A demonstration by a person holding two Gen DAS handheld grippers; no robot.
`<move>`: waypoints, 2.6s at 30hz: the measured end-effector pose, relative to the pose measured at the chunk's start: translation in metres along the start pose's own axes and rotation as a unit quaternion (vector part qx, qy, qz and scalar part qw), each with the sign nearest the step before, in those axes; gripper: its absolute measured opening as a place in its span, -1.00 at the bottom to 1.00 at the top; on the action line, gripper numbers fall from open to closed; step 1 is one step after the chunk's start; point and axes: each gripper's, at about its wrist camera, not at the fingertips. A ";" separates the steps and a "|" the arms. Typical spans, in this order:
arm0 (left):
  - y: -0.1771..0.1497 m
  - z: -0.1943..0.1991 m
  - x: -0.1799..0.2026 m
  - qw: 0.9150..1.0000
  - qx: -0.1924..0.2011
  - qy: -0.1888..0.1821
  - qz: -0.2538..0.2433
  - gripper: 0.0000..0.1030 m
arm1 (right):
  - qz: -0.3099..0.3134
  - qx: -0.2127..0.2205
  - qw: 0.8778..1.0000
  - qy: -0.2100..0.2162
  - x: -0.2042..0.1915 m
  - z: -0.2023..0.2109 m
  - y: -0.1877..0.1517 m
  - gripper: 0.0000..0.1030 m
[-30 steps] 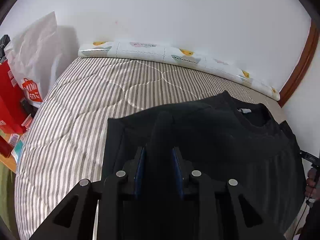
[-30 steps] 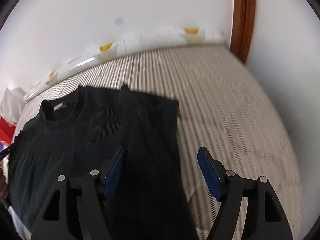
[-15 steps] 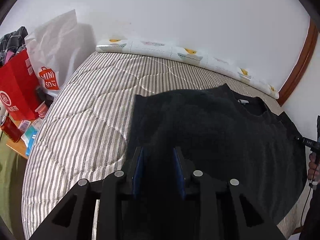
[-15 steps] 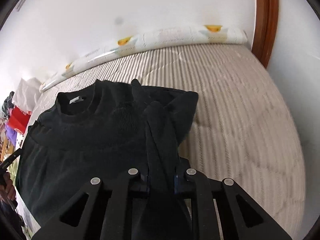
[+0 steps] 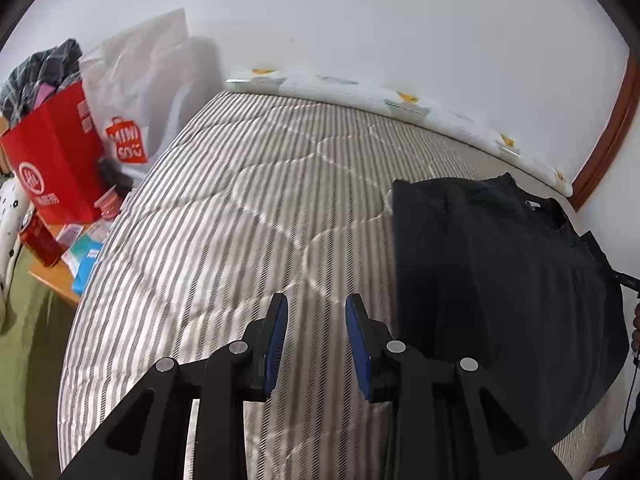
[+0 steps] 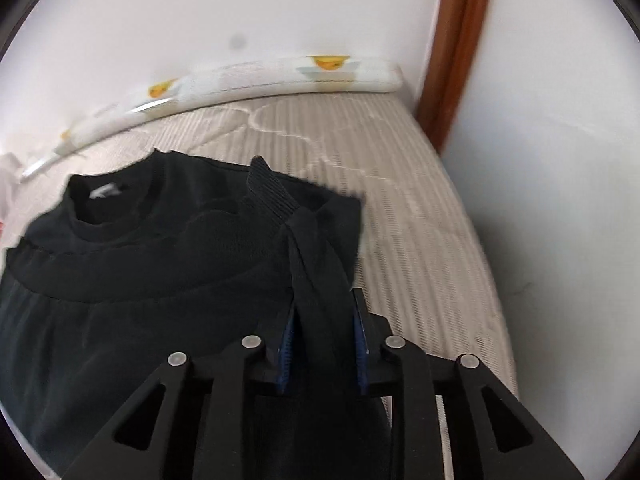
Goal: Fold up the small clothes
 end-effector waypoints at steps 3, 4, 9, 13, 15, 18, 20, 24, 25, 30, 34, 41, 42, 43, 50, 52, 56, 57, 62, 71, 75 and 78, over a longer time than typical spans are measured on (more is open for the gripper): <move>-0.007 0.003 -0.006 1.000 -0.001 0.004 0.001 -0.45 | -0.003 0.019 1.000 -0.016 -0.009 0.021 -0.008 -0.43; -0.009 0.005 -0.008 1.000 -0.002 0.005 0.000 -0.45 | -0.006 0.026 0.999 -0.020 -0.013 0.028 -0.010 -0.41; -0.026 0.015 -0.019 1.000 -0.003 0.018 -0.004 -0.26 | -0.013 0.053 0.998 0.007 -0.052 0.060 -0.027 -0.18; -0.042 0.022 -0.029 0.999 -0.006 0.034 -0.011 0.10 | 0.008 0.065 0.997 0.041 -0.108 0.080 -0.047 0.00; -0.051 0.027 -0.036 0.999 -0.003 0.042 -0.012 0.10 | 0.017 0.066 0.995 0.069 -0.137 0.085 -0.058 0.04; -0.063 0.032 -0.047 0.998 -0.004 0.058 -0.010 0.10 | 0.032 0.063 0.993 0.095 -0.183 0.089 -0.075 0.05; -0.071 0.034 -0.054 0.998 -0.005 0.063 -0.007 0.10 | 0.036 0.065 0.991 0.111 -0.212 0.091 -0.088 0.05; -0.084 0.038 -0.068 0.997 -0.001 0.076 -0.004 0.10 | 0.053 0.062 0.989 0.122 -0.259 0.091 -0.110 0.05; -0.086 0.038 -0.070 0.997 0.002 0.078 -0.004 0.10 | 0.057 0.059 0.989 0.120 -0.268 0.091 -0.116 0.05; -0.090 0.040 -0.078 0.996 0.022 0.085 -0.007 0.14 | 0.073 0.061 0.991 0.093 -0.293 0.092 -0.142 0.05; -0.091 0.038 -0.077 0.996 0.029 0.088 -0.011 0.16 | 0.069 0.069 0.992 0.078 -0.295 0.093 -0.151 0.09; -0.093 0.038 -0.079 0.996 0.026 0.082 -0.007 0.24 | 0.052 0.075 0.993 0.078 -0.292 0.086 -0.158 0.21; -0.095 0.038 -0.078 0.996 0.028 0.082 -0.008 0.25 | 0.052 0.078 0.993 0.074 -0.293 0.085 -0.160 0.23; -0.095 0.038 -0.078 0.996 0.029 0.083 -0.009 0.25 | 0.055 0.082 0.993 0.069 -0.295 0.084 -0.161 0.25; -0.096 0.038 -0.079 0.996 0.029 0.081 -0.007 0.33 | 0.057 0.088 0.993 0.055 -0.296 0.081 -0.163 0.35; -0.095 0.037 -0.078 0.996 0.026 0.080 -0.008 0.40 | 0.055 0.087 0.993 0.058 -0.294 0.080 -0.162 0.36; -0.094 0.036 -0.077 0.997 0.022 0.079 -0.012 0.47 | 0.052 0.084 0.993 0.065 -0.290 0.078 -0.162 0.38; -0.094 0.035 -0.077 0.997 0.021 0.078 -0.011 0.48 | 0.052 0.084 0.993 0.065 -0.290 0.078 -0.162 0.38; -0.086 0.031 -0.077 0.997 0.009 0.076 -0.012 0.58 | 0.052 0.084 0.993 0.066 -0.291 0.078 -0.162 0.38; -0.073 0.021 -0.080 0.996 0.006 0.084 -0.005 0.60 | 0.058 0.085 0.993 0.056 -0.296 0.081 -0.163 0.38; -0.073 0.021 -0.080 0.996 0.006 0.084 -0.006 0.61 | 0.069 0.091 0.992 0.061 -0.299 0.100 -0.163 0.38; -0.073 0.021 -0.080 0.996 0.006 0.084 -0.006 0.61 | 0.106 0.100 0.985 0.089 -0.316 0.117 -0.168 0.38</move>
Point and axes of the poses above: each gripper's, at about its wrist camera, not at the fingertips, and z roughly against the way its jaws point, x to its right, y to its top, and after that the axes turned 2 degrees about -x, right-handed
